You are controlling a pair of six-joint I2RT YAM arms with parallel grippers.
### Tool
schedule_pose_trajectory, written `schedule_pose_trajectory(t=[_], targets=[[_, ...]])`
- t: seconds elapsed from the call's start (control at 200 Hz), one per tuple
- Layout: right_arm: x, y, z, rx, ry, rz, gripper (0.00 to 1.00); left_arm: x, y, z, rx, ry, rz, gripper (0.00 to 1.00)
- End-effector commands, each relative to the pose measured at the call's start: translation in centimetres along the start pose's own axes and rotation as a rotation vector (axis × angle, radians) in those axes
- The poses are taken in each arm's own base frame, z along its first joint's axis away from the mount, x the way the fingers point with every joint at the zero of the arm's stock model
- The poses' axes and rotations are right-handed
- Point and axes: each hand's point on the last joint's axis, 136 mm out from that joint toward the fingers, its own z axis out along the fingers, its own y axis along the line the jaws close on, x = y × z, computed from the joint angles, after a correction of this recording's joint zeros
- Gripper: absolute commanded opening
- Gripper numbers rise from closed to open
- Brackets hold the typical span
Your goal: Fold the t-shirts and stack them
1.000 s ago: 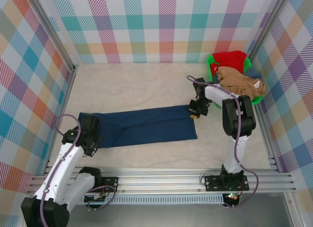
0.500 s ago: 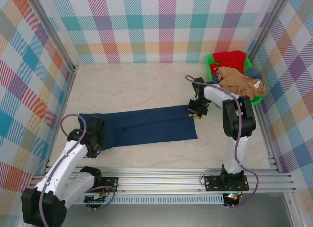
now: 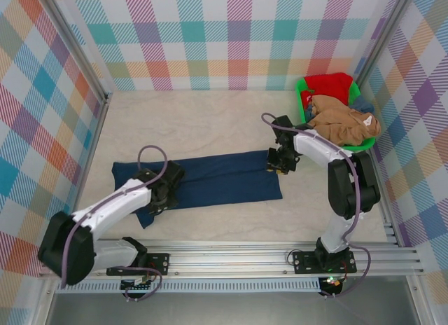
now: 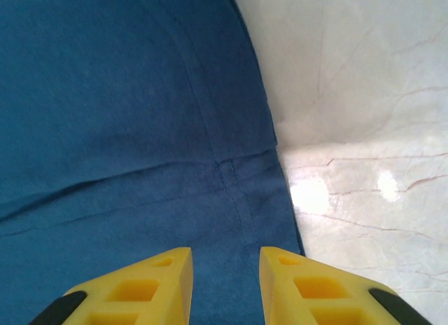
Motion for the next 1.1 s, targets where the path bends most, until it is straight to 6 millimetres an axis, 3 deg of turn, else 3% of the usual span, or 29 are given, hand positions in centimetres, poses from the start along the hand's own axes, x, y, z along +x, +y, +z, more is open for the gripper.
schedule_pose_trajectory(t=[0.0,0.19,0.31,0.555,0.69,0.85,0.96,1.095], targets=[[0.2,0.5,-0.1,-0.022,0.002,-0.011,0.31,-0.9,0.4,0.4,-0.055,-0.042,0.137,0.48],[0.1,0.7,-0.1,-0.024,0.006,-0.012,0.30,-1.0,-0.8,2.2,-0.073,-0.020,0.209,0.38],[0.0,0.9,-0.1,-0.031,0.004,-0.010,0.30,-1.8,0.6,2.7,-0.182,-0.033,0.216,0.32],[-0.2,1.0,-0.1,-0.032,0.003,-0.012,0.26,-4.1,1.4,1.8,-0.178,-0.055,0.171,0.00],[-0.1,1.0,0.1,-0.029,0.011,-0.013,0.26,-4.8,1.3,1.3,-0.073,-0.005,0.078,0.00],[-0.1,1.2,0.3,-0.033,0.020,-0.014,0.26,-5.1,2.1,2.3,0.042,0.112,-0.045,0.00],[-0.2,1.3,0.4,-0.035,0.024,-0.018,0.26,-5.8,3.1,3.6,0.015,0.187,-0.061,0.11],[-0.2,1.4,0.3,-0.037,0.023,-0.021,0.26,-8.5,4.1,3.9,-0.053,0.151,-0.079,0.28]])
